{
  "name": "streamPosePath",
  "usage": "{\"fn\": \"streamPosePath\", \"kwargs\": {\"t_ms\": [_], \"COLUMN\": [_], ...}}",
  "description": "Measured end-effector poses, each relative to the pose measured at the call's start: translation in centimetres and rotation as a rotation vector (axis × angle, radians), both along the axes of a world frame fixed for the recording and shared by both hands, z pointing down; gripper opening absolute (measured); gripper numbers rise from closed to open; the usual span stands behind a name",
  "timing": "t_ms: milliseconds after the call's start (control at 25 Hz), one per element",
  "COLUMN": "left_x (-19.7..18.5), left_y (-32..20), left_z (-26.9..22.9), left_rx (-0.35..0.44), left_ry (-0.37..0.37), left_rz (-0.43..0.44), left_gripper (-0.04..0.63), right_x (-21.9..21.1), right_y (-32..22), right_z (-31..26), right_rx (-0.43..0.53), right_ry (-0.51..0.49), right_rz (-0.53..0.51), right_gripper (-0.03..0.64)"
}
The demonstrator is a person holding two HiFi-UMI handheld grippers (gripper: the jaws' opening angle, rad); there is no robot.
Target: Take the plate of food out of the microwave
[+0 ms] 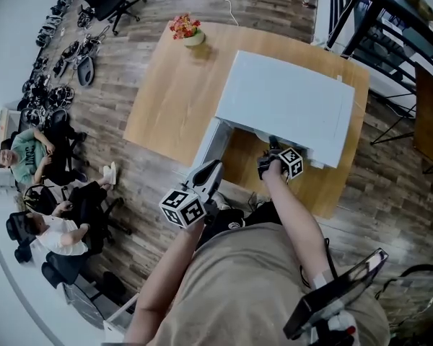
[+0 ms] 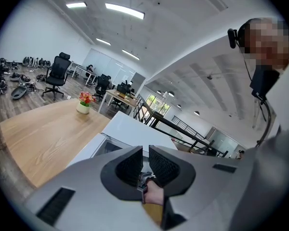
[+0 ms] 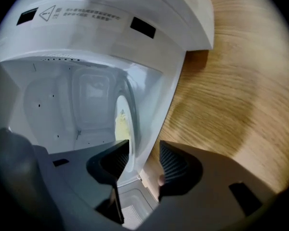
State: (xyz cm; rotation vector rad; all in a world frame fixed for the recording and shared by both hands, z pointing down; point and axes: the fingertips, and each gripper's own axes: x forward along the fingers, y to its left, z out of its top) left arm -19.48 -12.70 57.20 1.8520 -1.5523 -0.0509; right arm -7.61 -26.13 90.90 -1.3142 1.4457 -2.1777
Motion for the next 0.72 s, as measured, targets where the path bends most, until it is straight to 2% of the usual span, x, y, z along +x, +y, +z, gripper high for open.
{"fn": "streamPosePath", "kwargs": {"t_ms": [200, 240, 440, 720], "left_x": [-1.5, -1.7, -2.2, -1.6], "left_y": [0.6, 0.7, 0.5, 0.5], "left_z": [0.0, 0.0, 0.1, 0.3], "left_rx": [-0.002, -0.003, -0.005, -0.001], "left_ry": [0.000, 0.000, 0.008, 0.023], "left_rz": [-0.005, -0.005, 0.005, 0.031], "left_gripper": [0.020, 0.019, 0.020, 0.018], "right_x": [-0.1, -0.1, 0.0, 0.7], "right_y": [0.4, 0.3, -0.4, 1.2], "right_z": [0.4, 0.2, -0.9, -1.7], "right_rx": [0.005, 0.018, 0.070, 0.104], "right_ry": [-0.035, -0.040, -0.072, -0.106], "right_rz": [0.047, 0.051, 0.063, 0.035], "right_gripper": [0.199, 0.189, 0.043, 0.017]}}
